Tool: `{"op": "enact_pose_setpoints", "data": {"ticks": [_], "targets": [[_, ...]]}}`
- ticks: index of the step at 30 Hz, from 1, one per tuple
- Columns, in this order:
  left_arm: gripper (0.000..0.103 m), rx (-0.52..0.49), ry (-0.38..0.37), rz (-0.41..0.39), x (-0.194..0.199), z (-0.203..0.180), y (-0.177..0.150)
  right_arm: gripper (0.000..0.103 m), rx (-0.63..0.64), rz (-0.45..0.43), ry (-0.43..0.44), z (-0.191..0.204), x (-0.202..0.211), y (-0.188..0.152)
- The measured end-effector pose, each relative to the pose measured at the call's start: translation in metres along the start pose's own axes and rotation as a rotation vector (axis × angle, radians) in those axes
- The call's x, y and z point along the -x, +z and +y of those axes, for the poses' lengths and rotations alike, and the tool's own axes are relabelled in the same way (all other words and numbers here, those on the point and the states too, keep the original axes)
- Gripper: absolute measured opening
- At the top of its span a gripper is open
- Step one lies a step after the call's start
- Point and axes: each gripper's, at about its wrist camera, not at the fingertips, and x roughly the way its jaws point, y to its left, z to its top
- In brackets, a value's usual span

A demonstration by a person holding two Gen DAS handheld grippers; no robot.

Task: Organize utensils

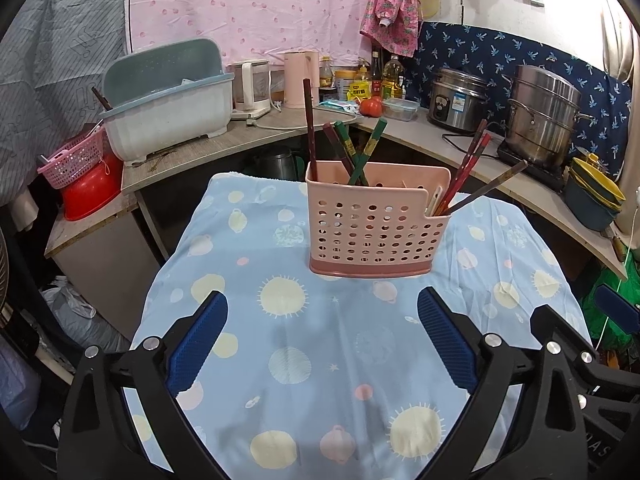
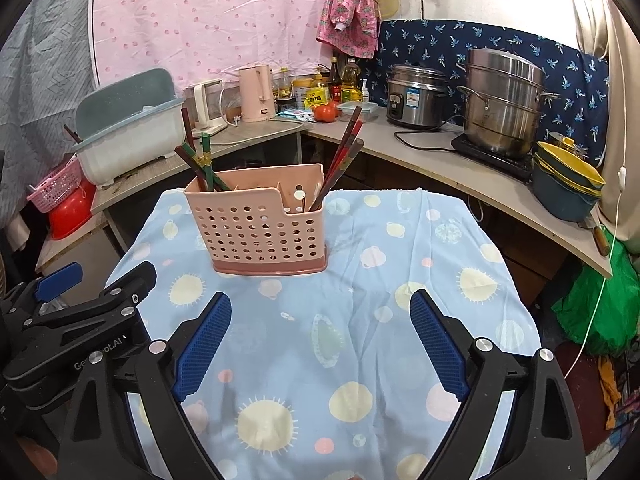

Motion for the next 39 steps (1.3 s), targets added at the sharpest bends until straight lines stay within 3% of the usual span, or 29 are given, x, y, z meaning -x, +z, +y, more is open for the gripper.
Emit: {"op": "enact_pose_setpoints", "data": {"ticks": [2, 39], "targets": [[0.093, 0.004, 0.014, 0.001, -0.0005, 0.0011, -0.0002, 0.097, 0.001, -0.001, -0.005, 0.0002, -0.0007, -0.0002], [0.096, -0.009, 0.038, -0.004, -0.003, -0.003, -0.0037, 0.097, -0.017, -0.006, -0.031, -0.0038, -0.0074, -0.0063]]}}
